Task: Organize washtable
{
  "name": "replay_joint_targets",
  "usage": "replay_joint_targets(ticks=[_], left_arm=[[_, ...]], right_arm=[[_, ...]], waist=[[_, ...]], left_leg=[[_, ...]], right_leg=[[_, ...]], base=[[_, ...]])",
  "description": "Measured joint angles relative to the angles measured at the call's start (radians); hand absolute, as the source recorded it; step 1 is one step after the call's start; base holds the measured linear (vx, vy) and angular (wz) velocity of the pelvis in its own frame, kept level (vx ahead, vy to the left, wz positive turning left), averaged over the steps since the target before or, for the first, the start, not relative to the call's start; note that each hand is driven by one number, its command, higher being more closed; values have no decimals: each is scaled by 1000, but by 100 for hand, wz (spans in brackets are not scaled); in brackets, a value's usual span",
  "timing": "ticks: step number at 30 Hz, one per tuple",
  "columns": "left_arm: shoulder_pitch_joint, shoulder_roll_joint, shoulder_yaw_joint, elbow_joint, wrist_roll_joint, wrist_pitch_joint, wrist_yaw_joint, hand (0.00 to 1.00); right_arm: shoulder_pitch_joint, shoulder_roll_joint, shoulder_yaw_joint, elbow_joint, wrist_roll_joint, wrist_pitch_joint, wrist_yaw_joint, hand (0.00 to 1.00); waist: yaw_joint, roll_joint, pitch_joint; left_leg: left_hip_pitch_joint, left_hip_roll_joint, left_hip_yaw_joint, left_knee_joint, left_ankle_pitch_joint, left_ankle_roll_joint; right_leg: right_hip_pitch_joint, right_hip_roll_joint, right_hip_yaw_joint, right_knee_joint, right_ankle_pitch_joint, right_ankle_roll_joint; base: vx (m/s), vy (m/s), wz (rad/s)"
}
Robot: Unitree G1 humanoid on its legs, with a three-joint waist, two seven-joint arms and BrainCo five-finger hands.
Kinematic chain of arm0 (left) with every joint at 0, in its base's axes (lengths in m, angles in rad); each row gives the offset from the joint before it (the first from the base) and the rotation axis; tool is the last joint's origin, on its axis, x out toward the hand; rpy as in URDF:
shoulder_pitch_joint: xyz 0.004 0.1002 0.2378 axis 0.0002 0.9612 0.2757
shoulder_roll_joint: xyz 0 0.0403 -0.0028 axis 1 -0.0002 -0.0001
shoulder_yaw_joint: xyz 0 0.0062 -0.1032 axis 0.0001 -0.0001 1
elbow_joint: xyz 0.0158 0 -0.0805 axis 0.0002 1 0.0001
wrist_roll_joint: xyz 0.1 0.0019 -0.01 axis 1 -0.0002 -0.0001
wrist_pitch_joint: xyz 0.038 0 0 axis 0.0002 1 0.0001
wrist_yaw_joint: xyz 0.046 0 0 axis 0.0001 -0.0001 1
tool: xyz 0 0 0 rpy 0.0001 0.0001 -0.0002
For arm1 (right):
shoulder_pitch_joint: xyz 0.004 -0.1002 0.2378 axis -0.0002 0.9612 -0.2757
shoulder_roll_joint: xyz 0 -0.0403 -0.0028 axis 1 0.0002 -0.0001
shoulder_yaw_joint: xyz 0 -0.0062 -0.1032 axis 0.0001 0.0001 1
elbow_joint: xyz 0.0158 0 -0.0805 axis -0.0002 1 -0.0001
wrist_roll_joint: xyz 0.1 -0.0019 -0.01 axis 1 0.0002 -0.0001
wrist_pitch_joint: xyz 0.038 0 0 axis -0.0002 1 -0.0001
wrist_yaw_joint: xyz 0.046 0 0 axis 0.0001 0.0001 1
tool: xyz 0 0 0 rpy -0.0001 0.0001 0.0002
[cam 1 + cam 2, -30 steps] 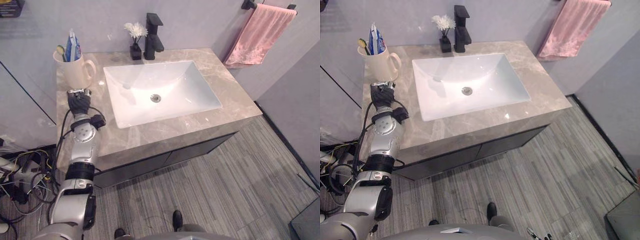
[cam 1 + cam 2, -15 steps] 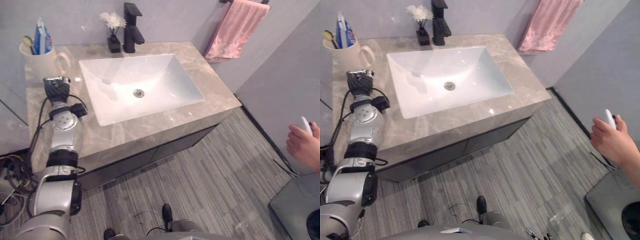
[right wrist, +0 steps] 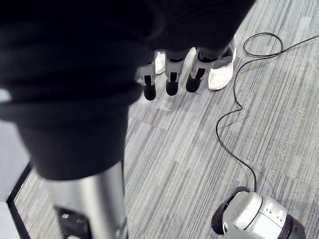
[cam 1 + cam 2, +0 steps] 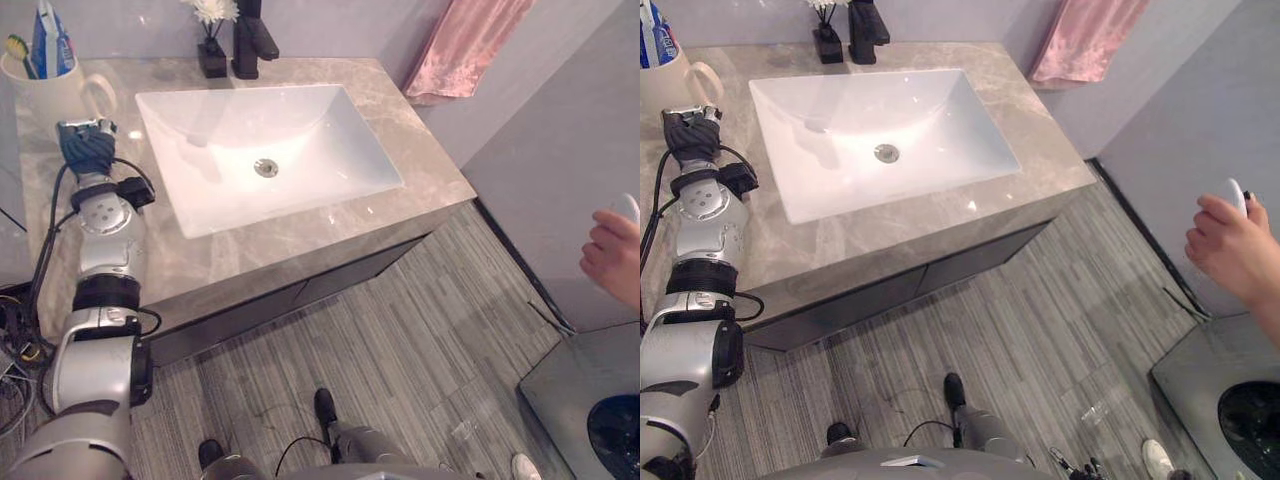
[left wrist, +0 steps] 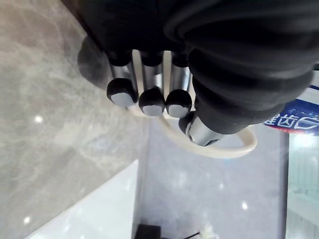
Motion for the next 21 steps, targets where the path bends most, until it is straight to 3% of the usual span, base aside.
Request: replay_joint_targets(ticks=[13,17,21], left_arm=[[-44,25,-115,-18,33,37,-23,100],[41,-20,-104,-255,18,13,-5,100],[258,-164,-56,-549,19,-41,10,100]], right_arm=[[-1,0,3,-2,0,0,22,0],[-1,0,2,-1,0,0,24,0],[3,8,1,3,0,0,27,0]], waist=[[-2,-2,3],[-1,17,8],[6,43,-3]], left_leg=[[-74,23,-60,99,-11,-4],[-72,19,-90,95,-7,-5],[-54,-20,-127,37,17,-7]], right_leg=[[4,-3,-36,-25,0,0],[30,-8,-63,-36,-2,-1],[62,-35,-117,-35,-54,-13]], base=[[-20,-9,8],[-16,-13,21],[49,-40,44]])
